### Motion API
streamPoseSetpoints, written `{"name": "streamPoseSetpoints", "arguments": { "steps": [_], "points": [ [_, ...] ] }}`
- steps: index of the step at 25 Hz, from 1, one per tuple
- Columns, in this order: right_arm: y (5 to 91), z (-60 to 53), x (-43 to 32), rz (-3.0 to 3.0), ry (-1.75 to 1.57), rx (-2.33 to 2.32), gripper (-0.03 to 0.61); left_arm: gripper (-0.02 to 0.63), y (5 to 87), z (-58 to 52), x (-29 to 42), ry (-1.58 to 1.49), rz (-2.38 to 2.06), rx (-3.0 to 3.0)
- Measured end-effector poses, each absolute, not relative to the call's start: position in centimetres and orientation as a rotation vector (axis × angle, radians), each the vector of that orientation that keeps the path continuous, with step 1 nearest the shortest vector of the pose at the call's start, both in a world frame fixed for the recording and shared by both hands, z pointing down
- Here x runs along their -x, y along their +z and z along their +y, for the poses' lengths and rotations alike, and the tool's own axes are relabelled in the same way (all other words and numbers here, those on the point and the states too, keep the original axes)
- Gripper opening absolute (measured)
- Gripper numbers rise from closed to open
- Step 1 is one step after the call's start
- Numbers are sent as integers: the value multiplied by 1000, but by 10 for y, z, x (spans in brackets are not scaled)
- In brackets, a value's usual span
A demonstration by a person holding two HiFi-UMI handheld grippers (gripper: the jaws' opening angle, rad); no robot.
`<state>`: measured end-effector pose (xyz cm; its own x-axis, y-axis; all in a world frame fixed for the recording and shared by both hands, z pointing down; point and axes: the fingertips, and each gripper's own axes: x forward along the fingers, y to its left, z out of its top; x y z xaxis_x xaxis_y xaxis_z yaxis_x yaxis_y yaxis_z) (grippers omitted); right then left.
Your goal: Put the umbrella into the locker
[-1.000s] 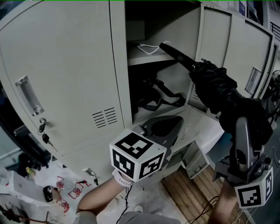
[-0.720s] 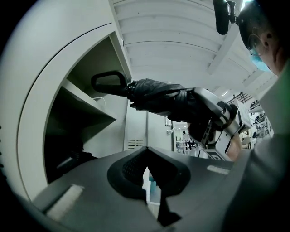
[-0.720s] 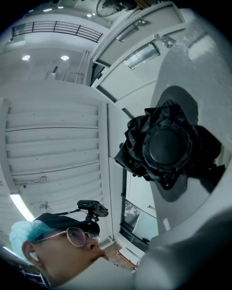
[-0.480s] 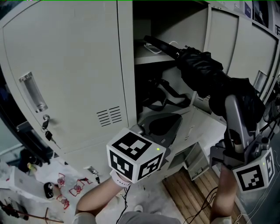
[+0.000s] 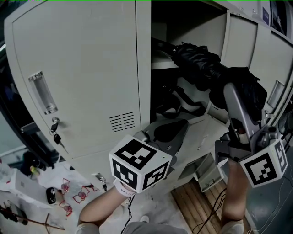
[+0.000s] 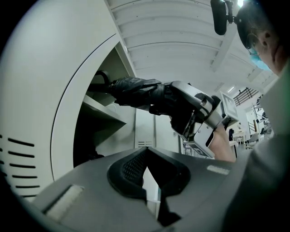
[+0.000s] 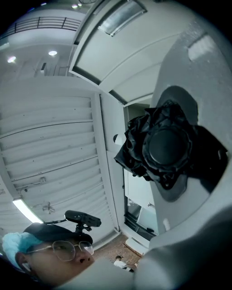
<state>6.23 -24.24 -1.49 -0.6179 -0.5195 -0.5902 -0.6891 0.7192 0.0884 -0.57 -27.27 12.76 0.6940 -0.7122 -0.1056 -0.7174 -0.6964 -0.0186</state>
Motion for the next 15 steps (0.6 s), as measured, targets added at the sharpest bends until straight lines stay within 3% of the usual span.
{"name": "streamPoseSetpoints", "arguments": {
  "steps": [15],
  "points": [
    [-51,-281,-7,2461,409,828,253,17,123,-273,20,147,1254,2799]
  ]
}}
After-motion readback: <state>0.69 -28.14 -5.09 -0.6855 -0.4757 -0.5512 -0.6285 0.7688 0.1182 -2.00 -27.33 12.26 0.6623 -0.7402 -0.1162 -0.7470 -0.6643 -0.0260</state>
